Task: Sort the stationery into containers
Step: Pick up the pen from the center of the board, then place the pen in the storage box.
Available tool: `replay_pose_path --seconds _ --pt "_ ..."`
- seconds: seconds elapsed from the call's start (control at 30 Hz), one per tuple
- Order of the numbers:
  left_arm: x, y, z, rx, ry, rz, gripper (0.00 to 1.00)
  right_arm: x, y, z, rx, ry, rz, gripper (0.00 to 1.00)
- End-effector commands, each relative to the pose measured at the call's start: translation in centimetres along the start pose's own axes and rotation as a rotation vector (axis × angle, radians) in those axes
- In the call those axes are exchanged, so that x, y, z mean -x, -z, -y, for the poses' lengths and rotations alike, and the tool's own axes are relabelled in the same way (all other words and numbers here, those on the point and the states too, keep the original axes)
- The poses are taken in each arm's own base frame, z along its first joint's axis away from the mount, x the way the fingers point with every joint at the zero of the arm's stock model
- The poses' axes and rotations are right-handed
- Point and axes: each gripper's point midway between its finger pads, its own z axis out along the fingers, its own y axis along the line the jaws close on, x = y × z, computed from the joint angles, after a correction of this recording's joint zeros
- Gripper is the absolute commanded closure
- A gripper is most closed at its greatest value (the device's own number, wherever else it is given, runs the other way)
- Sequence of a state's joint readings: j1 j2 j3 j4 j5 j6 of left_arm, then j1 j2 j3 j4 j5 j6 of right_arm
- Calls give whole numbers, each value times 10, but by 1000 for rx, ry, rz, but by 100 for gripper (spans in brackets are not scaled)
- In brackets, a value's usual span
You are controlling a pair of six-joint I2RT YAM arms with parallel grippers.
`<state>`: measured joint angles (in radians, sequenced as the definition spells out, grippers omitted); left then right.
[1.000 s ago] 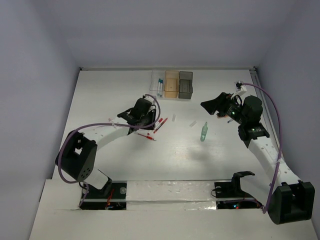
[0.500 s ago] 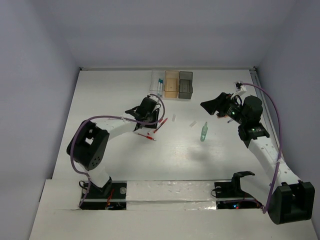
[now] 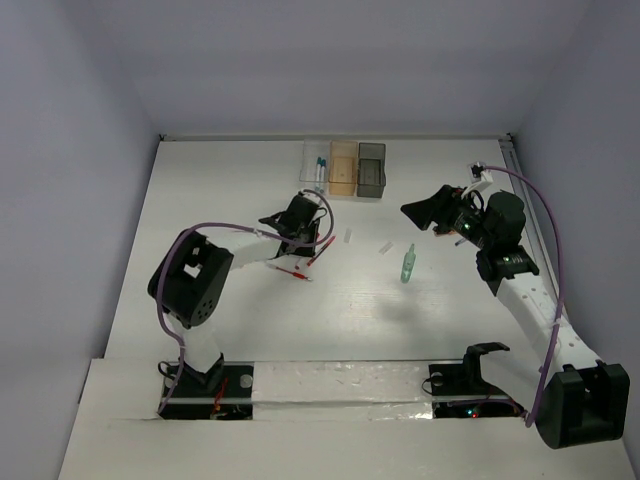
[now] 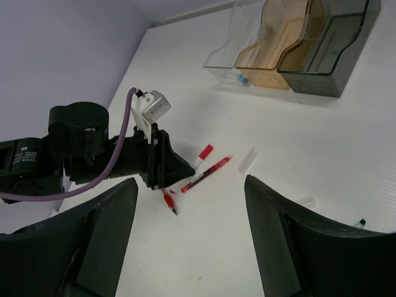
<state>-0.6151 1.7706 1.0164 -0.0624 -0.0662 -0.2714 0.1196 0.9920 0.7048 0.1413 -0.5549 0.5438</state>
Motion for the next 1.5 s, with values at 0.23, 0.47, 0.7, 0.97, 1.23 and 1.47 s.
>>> replay_pose_path --seconds 0.23,0.47,0.7,0.97,1.23,1.47 --pt "23 -9 -9 90 -4 51 89 7 -2 -11 50 30 26 25" --pt "46 -9 -21 189 4 105 100 6 -2 -9 43 30 24 25" --pt "138 58 1 126 29 312 100 6 -4 -7 40 24 22 25" --pt "221 77 29 32 35 430 100 5 -5 -6 35 23 20 24" --pt "303 52 17 43 84 502 100 5 -5 -6 35 23 20 24" --pt "317 18 -14 54 132 502 100 4 -7 -4 35 17 14 24"
